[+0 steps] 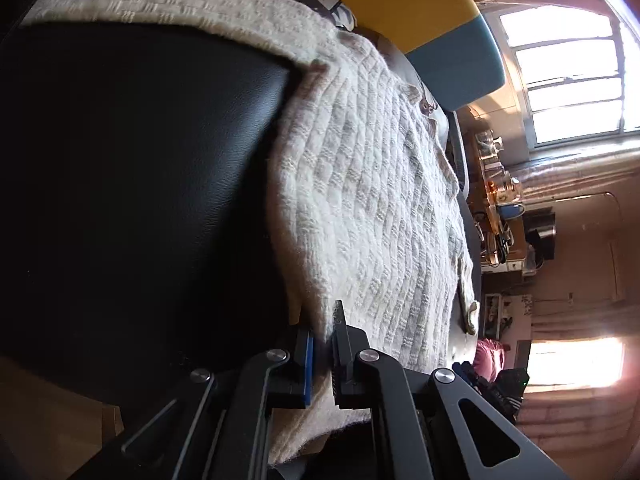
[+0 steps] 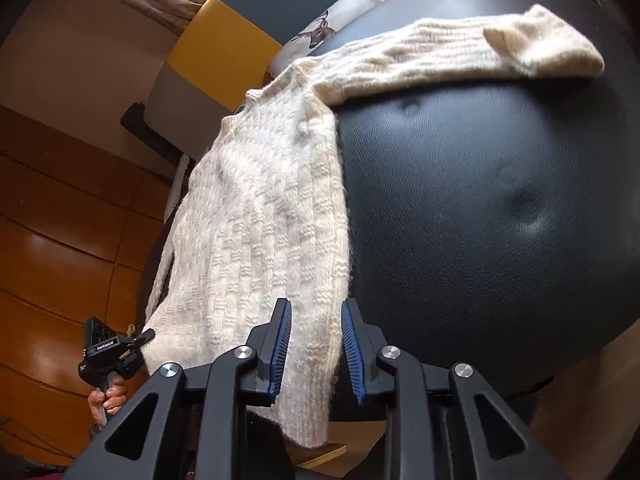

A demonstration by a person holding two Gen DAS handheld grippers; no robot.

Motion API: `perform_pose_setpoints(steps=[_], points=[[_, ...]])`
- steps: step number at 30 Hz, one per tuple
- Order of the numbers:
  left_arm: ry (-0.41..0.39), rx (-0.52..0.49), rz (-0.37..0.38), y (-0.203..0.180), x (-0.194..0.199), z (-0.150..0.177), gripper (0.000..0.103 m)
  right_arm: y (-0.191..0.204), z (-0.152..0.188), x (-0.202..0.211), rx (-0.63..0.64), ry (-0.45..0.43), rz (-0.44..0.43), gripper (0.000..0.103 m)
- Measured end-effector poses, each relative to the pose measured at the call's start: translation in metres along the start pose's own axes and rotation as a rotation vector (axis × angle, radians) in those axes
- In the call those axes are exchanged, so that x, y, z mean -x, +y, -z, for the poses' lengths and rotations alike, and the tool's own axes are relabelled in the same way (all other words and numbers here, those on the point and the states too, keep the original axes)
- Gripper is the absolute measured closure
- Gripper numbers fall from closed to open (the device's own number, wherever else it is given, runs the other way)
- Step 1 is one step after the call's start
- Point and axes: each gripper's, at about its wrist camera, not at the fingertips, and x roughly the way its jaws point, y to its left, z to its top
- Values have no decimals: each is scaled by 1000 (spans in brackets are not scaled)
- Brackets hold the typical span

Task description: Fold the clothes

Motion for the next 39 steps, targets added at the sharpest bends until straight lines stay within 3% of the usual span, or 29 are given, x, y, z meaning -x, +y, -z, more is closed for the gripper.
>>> perform_pose_setpoints(steps=[10, 14, 15, 17, 19, 22, 25, 27, 31, 34, 39], points=[[8, -48, -72, -6, -6, 2, 96, 8, -1, -43, 55, 62, -26, 76], [19, -59, -87, -5, -11, 3, 96, -11, -2, -50, -155, 47, -158, 77], [24, -58, -87, -4, -12, 3, 96, -12, -2, -52, -163, 43, -170, 80], [33, -51, -85, -1, -14, 3, 96, 0, 0, -53, -59, 46, -144, 79], [40, -47, -82, 1, -15, 3, 96, 8, 4, -55, -9, 92, -148, 79], [45, -52, -75, 0, -16, 2, 96, -2, 6, -60, -111, 151, -221, 79], [49, -57, -70, -2, -17, 2, 96, -5, 6, -61, -106, 161, -253, 81], [50, -59, -68, -3, -18, 2, 96, -1, 6, -61, -74, 170, -220, 89], [50, -66, -68, -5, -19, 3, 96, 14, 8, -59, -40, 121, -106, 94], [31, -88, -71, -12, -11, 3, 95, 58, 0, -41, 122, 71, 4, 94], [-57, -104, 47, -33, 22, -4, 96, 135, -23, 29, 348, -99, 17, 94]])
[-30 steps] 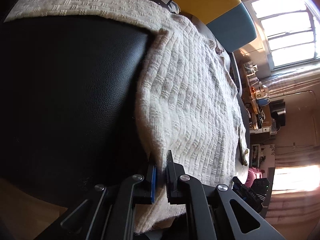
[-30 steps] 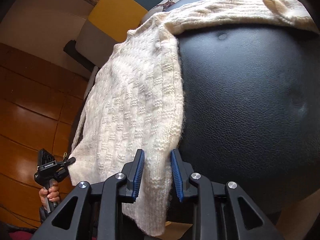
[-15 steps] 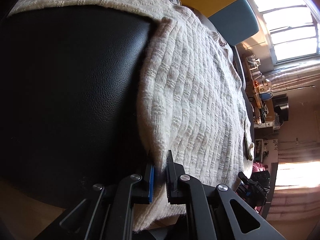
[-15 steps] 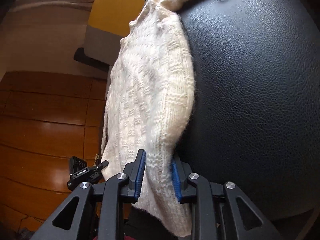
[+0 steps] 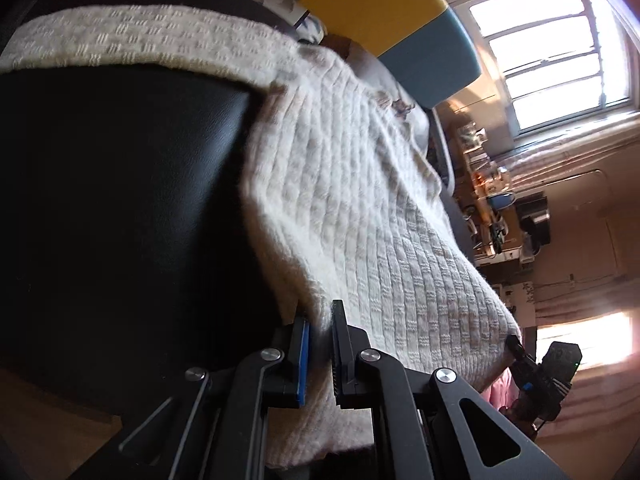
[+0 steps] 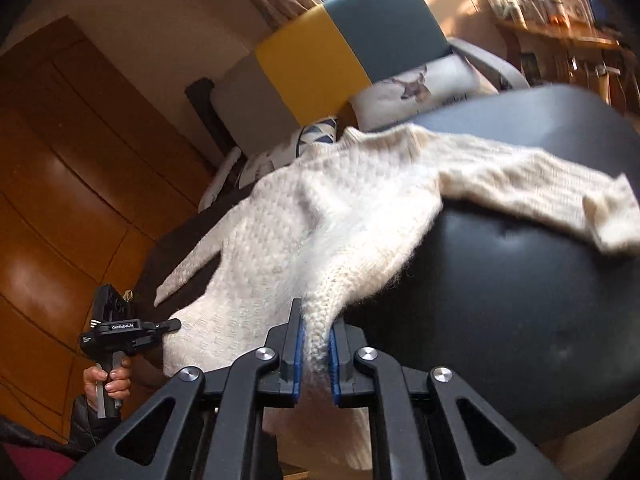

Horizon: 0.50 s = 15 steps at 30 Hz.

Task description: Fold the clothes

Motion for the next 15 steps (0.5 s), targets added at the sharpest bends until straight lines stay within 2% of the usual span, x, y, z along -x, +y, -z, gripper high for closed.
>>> perform_pose_setpoints(steps=[2, 5, 8, 9, 10, 12, 14, 15], points=[[-31, -10, 16, -6, 8, -5, 96, 7, -7, 1, 18, 5, 12, 94], [-26, 3, -21, -4, 7, -9, 96, -9, -1, -22, -22, 87, 63, 94], [4, 55, 52, 2, 6, -7, 96, -20, 3, -20, -80, 64, 37, 94], [16, 65, 96, 1, 8, -6, 96, -17, 4, -13, -72, 41, 30, 94], [16, 65, 104, -2, 9, -7, 96, -13, 3, -6, -61, 17, 22, 94], [-9, 13, -6, -8, 11, -13, 96, -5, -3, 1, -29, -4, 27, 94], [-12, -3, -109, -6, 8, -16, 96, -4, -2, -16, -8, 82, 103, 94], [7, 5, -130, 0, 3, -15, 96, -8, 5, -29, 0, 149, 150, 93]])
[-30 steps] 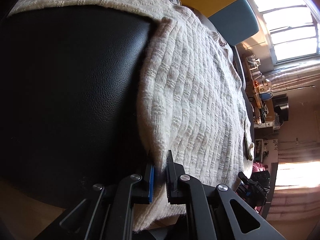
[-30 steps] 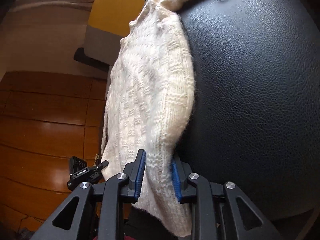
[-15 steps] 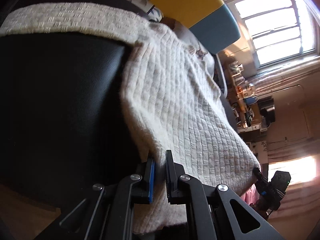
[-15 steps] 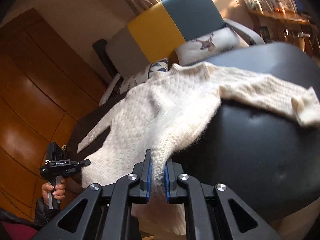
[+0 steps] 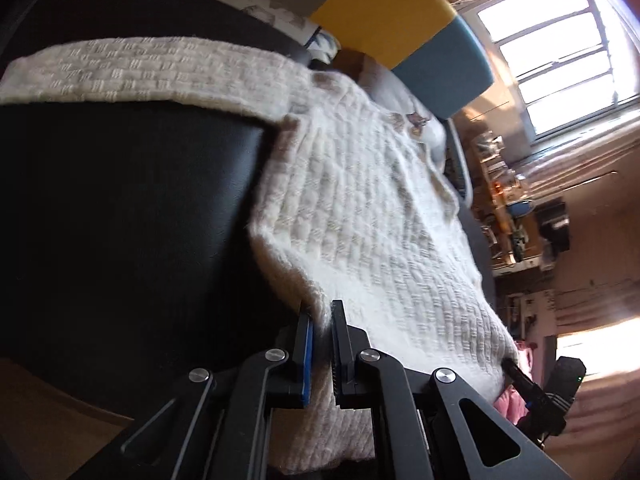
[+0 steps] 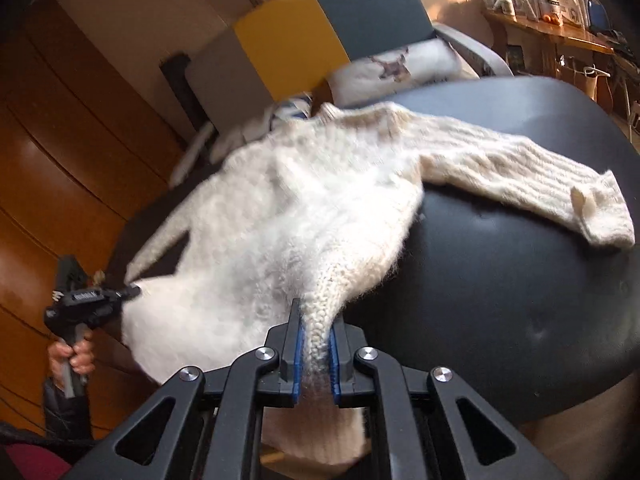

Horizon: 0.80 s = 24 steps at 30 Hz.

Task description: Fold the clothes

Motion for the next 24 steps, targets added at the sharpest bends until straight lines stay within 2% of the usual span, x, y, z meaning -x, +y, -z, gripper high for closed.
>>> perform_pose_setpoints(steps=[1, 3, 5, 7, 11, 12, 14, 16, 17, 18, 19, 22, 24], points=[[21, 6, -18, 5, -5, 2, 96, -4, 7, -17, 7, 90, 51, 91], [71, 17, -38, 15, -16, 9, 96, -18, 22, -39, -1, 166, 165, 86], [117, 25, -59, 24, -26, 16, 96, -33, 29, -42, -59, 157, 185, 86], [121, 13, -83, 27, -24, 21, 96, -45, 32, -39, -119, 128, 175, 86], [64, 9, -60, 25, -9, 22, 96, -44, 19, -29, -138, 52, 147, 86], [42, -9, -61, 20, -6, 21, 96, -41, 14, -33, -125, 56, 148, 86], [16, -26, -103, 16, -7, 19, 94, -38, 9, -45, -97, 86, 167, 86], [3, -32, -155, 15, -10, 19, 94, -49, 10, -47, -142, 86, 182, 86], [4, -29, -133, 20, -9, 20, 94, -58, 12, -43, -183, 71, 132, 85], [7, -26, -97, 24, -9, 21, 93, -71, 14, -42, -233, 65, 60, 79], [11, -24, -70, 28, -9, 22, 90, -83, 19, -44, -286, 76, 13, 78], [22, -29, -79, 36, -16, 24, 85, -111, 33, -51, -420, 75, -146, 75], [31, -26, -52, 40, -21, 25, 76, -123, 42, -57, -490, 61, -271, 75]])
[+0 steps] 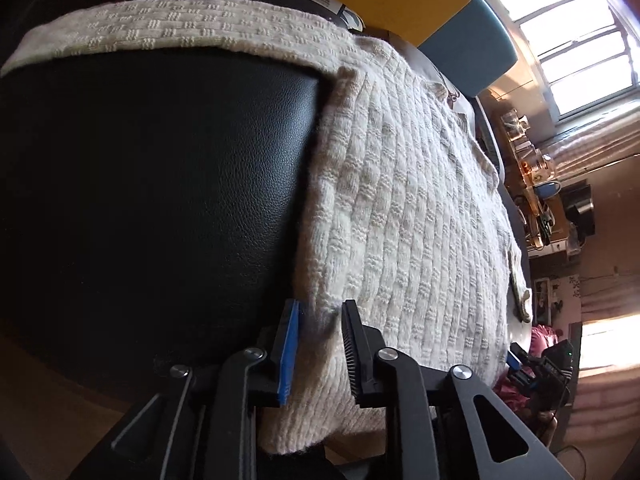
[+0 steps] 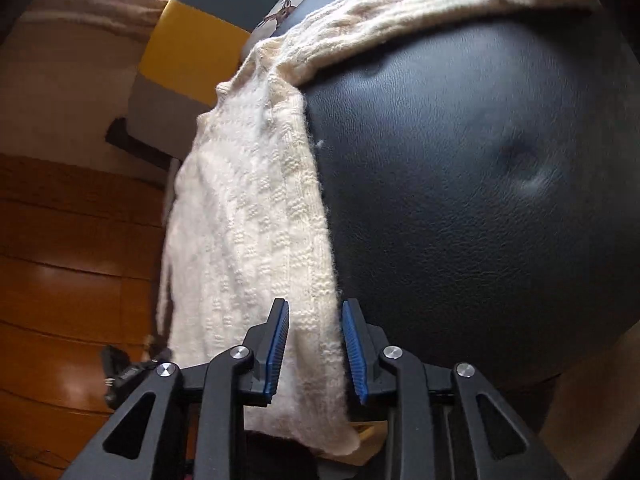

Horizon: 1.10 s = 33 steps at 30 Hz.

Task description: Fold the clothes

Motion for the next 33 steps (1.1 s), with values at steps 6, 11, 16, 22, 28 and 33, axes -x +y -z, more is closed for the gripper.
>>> perform_pose_setpoints(steps=[6, 11, 16, 22, 28, 33], points=[[-21, -84, -73, -16, -19, -2, 72, 3, 0, -27, 21, 0, -103, 93], [-89, -120, -60, -37, 5, -9, 96, 68, 0, -7, 256, -44, 37, 95], [-99, -118, 17, -46, 25, -16, 96, 132, 2, 44, 482, -125, 171, 99], [22, -78, -102, -22, -8, -4, 96, 77, 9, -6, 383, 45, 340, 99], [17, -40, -59, -15, 4, -5, 94, 57, 4, -10, 319, 42, 358, 88], [-87, -67, -13, -34, 24, -22, 94, 90, -4, 13, 401, -77, 301, 78]])
